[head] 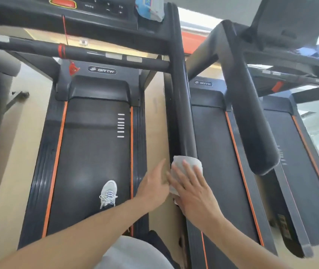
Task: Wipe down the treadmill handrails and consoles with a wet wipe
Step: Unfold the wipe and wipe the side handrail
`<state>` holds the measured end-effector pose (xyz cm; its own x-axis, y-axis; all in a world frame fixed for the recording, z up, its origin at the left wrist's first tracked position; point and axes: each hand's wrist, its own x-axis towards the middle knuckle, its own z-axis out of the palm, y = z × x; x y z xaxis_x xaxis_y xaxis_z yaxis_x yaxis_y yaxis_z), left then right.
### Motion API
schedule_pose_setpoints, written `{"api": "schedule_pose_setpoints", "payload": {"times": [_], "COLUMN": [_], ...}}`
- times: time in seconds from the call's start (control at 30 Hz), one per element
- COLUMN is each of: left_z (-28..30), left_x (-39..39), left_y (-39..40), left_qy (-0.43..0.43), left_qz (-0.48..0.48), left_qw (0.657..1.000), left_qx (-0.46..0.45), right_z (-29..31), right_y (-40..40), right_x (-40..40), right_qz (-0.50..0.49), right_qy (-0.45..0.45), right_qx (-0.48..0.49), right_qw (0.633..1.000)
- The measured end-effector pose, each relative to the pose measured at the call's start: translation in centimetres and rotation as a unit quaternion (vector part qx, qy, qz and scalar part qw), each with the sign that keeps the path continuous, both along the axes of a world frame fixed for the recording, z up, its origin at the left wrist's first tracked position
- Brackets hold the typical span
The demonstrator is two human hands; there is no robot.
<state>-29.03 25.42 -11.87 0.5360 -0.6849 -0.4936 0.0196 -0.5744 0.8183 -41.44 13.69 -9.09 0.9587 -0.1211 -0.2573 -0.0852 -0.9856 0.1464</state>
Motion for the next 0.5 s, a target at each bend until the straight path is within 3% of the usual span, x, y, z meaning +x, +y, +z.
{"api": "schedule_pose_setpoints", "payload": {"times": [0.07, 0.1, 0.2, 0.27, 0.33, 0.5], "left_z": [1.4, 2.1, 3.2, 3.5, 3.4, 2.7], "left_x": [-1.1, -1.6, -3.1, -4.1, -5.3, -7.4], "left_y": [0.3, 0.4, 1.1, 1.9, 3.0, 5.4], "left_qy": [-0.043, -0.054, -0.078, -0.087, -0.084, -0.056], "left_qz": [0.043, 0.047, 0.048, 0.056, 0.063, 0.068], "left_qw": [0.998, 0.997, 0.995, 0.994, 0.994, 0.996], "left_qx": [-0.02, -0.033, -0.051, -0.041, -0.026, 0.013], "right_z": [-0.6, -0.7, -1.5, -2.3, -2.8, -5.7], "right_y": [0.9, 1.4, 3.2, 4.3, 4.4, 5.7], "right_x": [-2.1, -2.7, -3.8, -4.3, -5.1, -8.7], "right_qz": [-0.134, -0.214, -0.404, -0.46, -0.493, -0.563], "right_qy": [-0.112, -0.155, -0.223, -0.234, -0.219, -0.081], "right_qx": [0.136, 0.202, 0.385, 0.458, 0.485, 0.497], "right_qw": [0.975, 0.943, 0.799, 0.723, 0.688, 0.655]}}
